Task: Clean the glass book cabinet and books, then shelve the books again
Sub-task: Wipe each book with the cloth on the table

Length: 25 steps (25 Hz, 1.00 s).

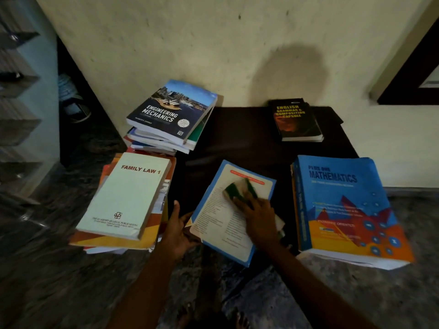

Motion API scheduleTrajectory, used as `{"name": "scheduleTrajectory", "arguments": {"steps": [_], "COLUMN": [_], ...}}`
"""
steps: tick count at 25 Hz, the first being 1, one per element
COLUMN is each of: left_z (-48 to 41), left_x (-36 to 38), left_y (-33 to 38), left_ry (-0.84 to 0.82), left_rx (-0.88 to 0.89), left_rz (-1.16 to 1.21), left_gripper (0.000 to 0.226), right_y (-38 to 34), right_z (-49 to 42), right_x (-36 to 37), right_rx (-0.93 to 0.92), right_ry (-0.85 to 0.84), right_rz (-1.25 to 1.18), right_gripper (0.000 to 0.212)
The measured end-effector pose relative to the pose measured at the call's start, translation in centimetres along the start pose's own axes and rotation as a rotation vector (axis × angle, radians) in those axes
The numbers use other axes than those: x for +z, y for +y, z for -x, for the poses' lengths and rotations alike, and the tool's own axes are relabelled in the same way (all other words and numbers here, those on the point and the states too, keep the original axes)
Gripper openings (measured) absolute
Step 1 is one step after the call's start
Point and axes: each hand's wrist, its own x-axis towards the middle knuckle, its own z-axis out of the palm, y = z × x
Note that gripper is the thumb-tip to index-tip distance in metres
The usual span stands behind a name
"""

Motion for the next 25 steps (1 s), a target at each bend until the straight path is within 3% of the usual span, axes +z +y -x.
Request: {"name": "scheduleTrajectory", "arguments": {"steps": [3, 5, 9, 13, 17, 21, 25], "left_z": [0.5, 0.4, 1.6, 7.0, 13.0, 16.8, 14.5], "left_x": [0.3, 0.7, 2.2, 5.2, 4.4, 1.4, -3.9], "left_y": [0.3, 0.5, 1.5, 4.7, 8.1, 10.1, 9.3], "left_ry": [-0.025, 0.033, 0.160, 0.202, 0.470, 0.892, 1.093], "left_rx": [0.017, 0.071, 0.351, 0.797, 1.302, 1.665, 1.728], "left_rz": [-0.007, -0.147, -0.473, -0.674, -0.839, -0.854, -1.090], "left_gripper": [0.053, 0.035, 0.028, 0.020, 0.024, 0.025, 0.030], "right_y": [-3.0, -4.0, -2.9, -2.9, -6.6, -9.2, -11.9], "right_z": [6.1, 7.6, 4.9, 1.2, -0.8, -3.1, -4.8], "right_x": [0.8, 0.6, -2.4, -8.0, -12.4, -12.7, -11.8], "right_rx": [-0.109, -0.187, -0.141, -0.032, -0.170, -0.292, -0.333], "right_ry": [-0.014, -0.013, 0.132, 0.227, 0.288, 0.277, 0.166], "right_rz": [-0.149, -0.253, -0.455, -0.706, -0.764, -0.814, -0.917], "right_gripper": [0.044, 0.031, 0.038, 0.048, 0.043, 0.041, 0.051]}}
